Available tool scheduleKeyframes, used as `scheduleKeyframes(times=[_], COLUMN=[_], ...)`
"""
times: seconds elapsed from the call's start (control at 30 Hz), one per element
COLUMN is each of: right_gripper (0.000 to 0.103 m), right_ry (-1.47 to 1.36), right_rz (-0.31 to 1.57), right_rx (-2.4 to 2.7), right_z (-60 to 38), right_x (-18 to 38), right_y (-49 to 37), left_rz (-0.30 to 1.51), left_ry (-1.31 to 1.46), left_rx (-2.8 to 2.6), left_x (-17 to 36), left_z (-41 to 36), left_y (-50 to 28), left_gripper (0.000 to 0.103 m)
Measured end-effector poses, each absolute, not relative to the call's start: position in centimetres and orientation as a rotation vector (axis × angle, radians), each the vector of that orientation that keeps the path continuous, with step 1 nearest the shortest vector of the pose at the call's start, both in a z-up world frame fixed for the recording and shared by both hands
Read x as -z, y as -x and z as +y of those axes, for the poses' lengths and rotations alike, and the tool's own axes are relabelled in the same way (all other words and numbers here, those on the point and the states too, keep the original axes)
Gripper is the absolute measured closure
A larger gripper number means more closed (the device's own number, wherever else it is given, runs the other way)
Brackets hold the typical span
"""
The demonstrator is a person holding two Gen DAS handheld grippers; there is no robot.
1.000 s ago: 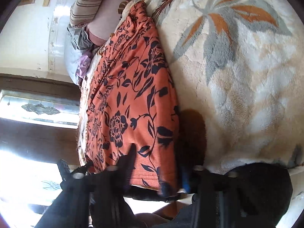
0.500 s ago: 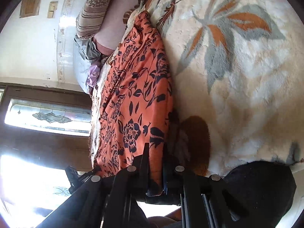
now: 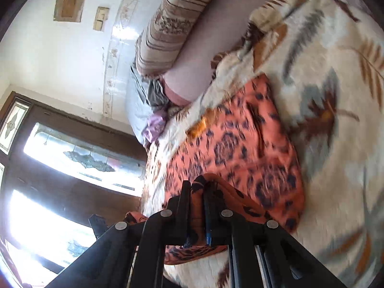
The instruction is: Fold small clothes
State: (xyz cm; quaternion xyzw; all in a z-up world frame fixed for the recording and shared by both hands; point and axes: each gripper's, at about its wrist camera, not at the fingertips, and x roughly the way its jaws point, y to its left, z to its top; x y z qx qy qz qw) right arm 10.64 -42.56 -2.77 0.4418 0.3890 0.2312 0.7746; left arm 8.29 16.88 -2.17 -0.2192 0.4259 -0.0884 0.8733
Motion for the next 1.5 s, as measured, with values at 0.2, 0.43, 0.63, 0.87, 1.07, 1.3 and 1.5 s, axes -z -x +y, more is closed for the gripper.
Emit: scheduleKeyframes(times=[0.2, 0.43, 0.63, 0.87, 1.07, 1.3, 1.5], right_gripper=[0.093, 0.090, 0.017, 0.002, 0.002, 0.034, 0.079], right_ry=[-0.958, -1.057, -1.121, -0.897, -0.671, -0.548, -0.556], right_rz=[0.961, 1.014, 0.884, 0.971, 1.073, 1.136, 1.214], right_rx=[-0.271, -0.261, -0.219, -0.231, -0.325, -0.353, -0.285], right_z=[-42.6, -44.1, -46.1, -44.7, -41.7, -38.3, -37.1], right_x=[9.4, 12.9, 10.8, 10.9, 11.8, 12.0, 11.6], right_y=[-23.0, -24.4, -24.2, -20.0, -16.1, -17.7, -19.0], left_rz=[1.004, 1.064, 1.102, 0.927, 1.022, 1.087, 1.149], left_ry=[0.403, 0.371, 0.505, 0.665, 0.576, 0.263, 0.228], left_rx=[0.073, 0.057, 0.070, -0.041, 0.110, 0.125, 0.092], left_x=[8.5, 11.3, 11.0, 9.3, 10.4, 13.6, 12.1], left_z=[16.0, 15.8, 17.4, 21.7, 20.9, 13.6, 11.6], left_y=[-20.0, -22.7, -24.5, -21.7, -16.8, -16.1, -18.8], left_gripper=[0.096, 0.095, 0.092, 0.016, 0.016, 0.038, 0.084])
